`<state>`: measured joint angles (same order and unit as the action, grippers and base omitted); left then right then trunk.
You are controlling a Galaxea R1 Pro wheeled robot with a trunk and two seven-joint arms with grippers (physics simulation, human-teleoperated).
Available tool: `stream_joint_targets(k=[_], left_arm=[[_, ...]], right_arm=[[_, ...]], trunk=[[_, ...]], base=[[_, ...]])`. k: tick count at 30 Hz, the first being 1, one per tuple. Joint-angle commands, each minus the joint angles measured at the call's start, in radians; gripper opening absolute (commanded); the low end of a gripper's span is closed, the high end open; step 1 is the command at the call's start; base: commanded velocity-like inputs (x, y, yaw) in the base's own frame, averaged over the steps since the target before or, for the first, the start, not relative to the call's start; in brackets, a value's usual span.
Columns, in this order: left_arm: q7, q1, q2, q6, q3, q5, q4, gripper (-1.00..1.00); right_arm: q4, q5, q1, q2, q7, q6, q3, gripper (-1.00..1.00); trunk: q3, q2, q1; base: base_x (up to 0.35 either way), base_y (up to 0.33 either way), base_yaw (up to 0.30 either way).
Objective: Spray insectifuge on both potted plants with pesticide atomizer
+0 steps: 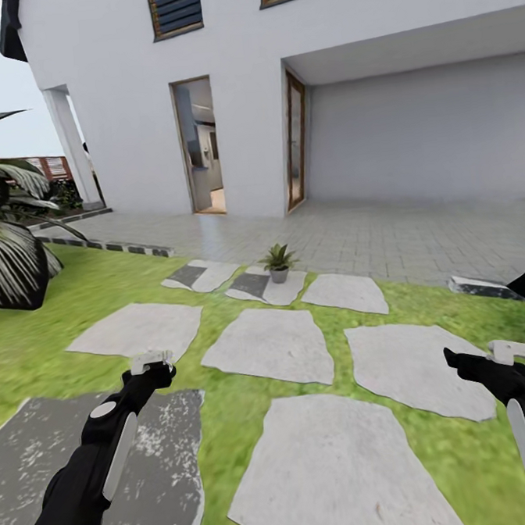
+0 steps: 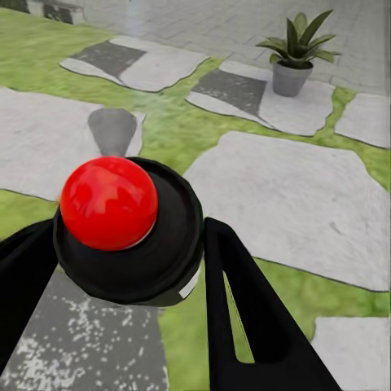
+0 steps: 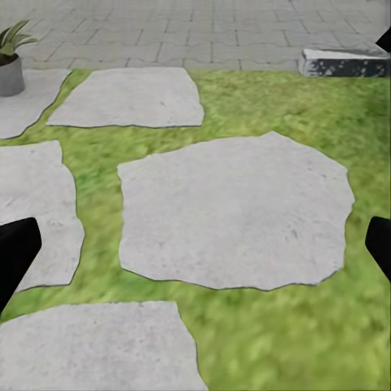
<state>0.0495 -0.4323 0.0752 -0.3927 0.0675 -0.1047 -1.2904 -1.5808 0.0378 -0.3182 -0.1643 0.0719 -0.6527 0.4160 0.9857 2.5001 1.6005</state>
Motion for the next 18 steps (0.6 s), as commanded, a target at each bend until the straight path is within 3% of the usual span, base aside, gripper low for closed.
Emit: stream_joint_targets(k=[1,12,18], left_arm=[[0.002,0.0,0.0,-0.006,0.001,-0.01,-0.001,-1.0],[0.002,0.0,0.0,-0.006,0.001,-0.01,-0.001,-1.0],[0.002,0.0,0.0,-0.006,0.001,-0.01,-0.001,-1.0]], right_arm=[[-0.001,0.004,-0.001,0.0,0.003,-0.005,0.001,1.0],[-0.002,0.004,-0.001,0.0,0.003,-0.005,0.001,1.0],[-0.002,0.004,-0.001,0.0,0.003,-0.005,0.002,1.0]], trunk=[[0.0,0.0,0.0],[-0.011,0.0,0.0],[-0.013,0.0,0.0]], base=[[0.33,0.119,-0.154],[0.33,0.119,-0.158],[0.33,0.114,-0.055]])
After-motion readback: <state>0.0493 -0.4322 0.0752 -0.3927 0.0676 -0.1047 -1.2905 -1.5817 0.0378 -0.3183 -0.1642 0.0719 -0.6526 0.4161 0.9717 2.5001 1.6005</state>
